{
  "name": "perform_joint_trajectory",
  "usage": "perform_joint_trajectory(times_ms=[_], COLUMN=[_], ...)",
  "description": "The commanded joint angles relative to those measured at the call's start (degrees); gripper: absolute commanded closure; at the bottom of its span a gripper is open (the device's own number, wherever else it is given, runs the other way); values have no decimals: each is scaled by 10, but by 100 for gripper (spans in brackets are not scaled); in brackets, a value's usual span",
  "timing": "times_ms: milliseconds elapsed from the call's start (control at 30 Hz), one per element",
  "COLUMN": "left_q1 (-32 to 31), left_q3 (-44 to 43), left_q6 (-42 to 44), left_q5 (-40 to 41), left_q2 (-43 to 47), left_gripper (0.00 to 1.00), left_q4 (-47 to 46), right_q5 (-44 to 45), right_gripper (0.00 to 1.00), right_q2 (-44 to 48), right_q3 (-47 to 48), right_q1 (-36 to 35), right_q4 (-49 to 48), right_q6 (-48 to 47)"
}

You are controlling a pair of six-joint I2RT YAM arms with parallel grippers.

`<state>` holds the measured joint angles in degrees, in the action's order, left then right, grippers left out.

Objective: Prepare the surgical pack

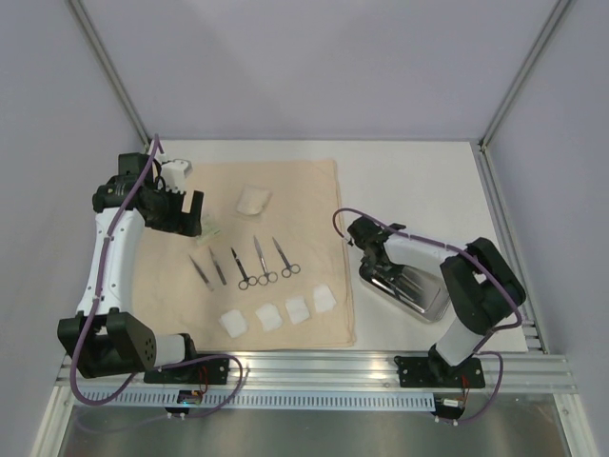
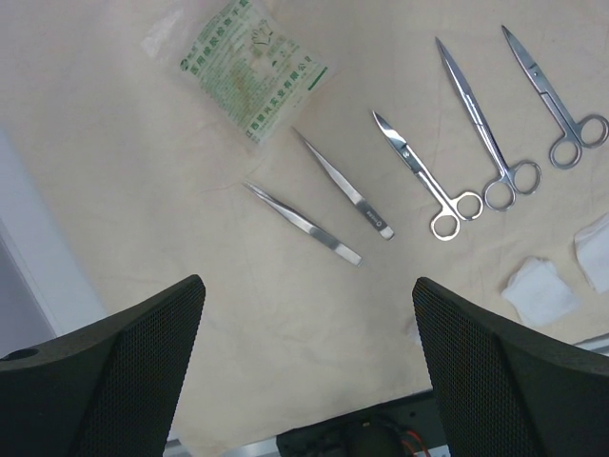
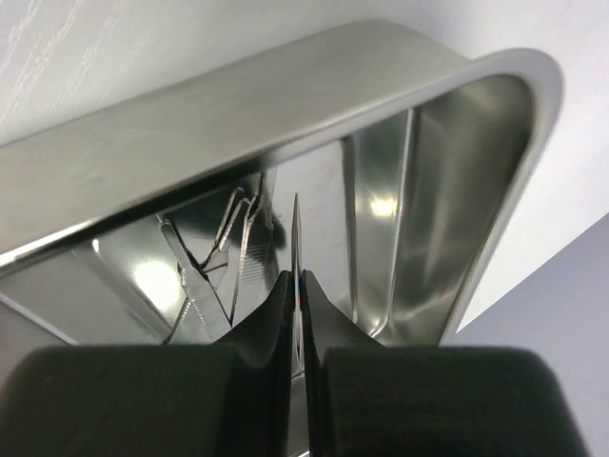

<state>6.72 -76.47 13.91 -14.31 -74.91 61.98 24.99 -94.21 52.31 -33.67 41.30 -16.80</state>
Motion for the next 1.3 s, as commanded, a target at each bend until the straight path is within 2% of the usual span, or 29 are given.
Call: perform_joint_trajectory(times_ms=[0, 233, 400, 600, 700, 933, 1100, 1267], left_q1=[-2, -2, -2, -2, -2, -2, -5, -29], left_q3=[-18, -15, -11, 8, 39, 92, 127, 149], left_q6=[-3, 2, 2, -3, -4, 12, 16, 18], left_q5=[10, 13, 16, 21, 44, 62, 74, 136], left_q2=[13, 21, 21, 26, 28, 2, -41, -98], left_gripper=[0, 0, 0, 0, 2, 3, 3, 4], left_q4=[5, 10, 9, 1, -9, -8, -21, -59], right_q5=[1, 1, -1, 8, 9, 8, 16, 44], right_gripper=[97, 91, 81, 79, 75, 66, 65, 66], right_q2=[-25, -31, -26, -10, 5, 26, 52, 77], right_q3=[8, 18, 31, 48, 61, 75, 98, 112], right_q1=[0, 0, 0, 0, 1, 0, -2, -9], right_q4=[-5, 7, 19, 40, 57, 77, 91, 85], right_q6=[-7, 4, 9, 21, 29, 30, 38, 43])
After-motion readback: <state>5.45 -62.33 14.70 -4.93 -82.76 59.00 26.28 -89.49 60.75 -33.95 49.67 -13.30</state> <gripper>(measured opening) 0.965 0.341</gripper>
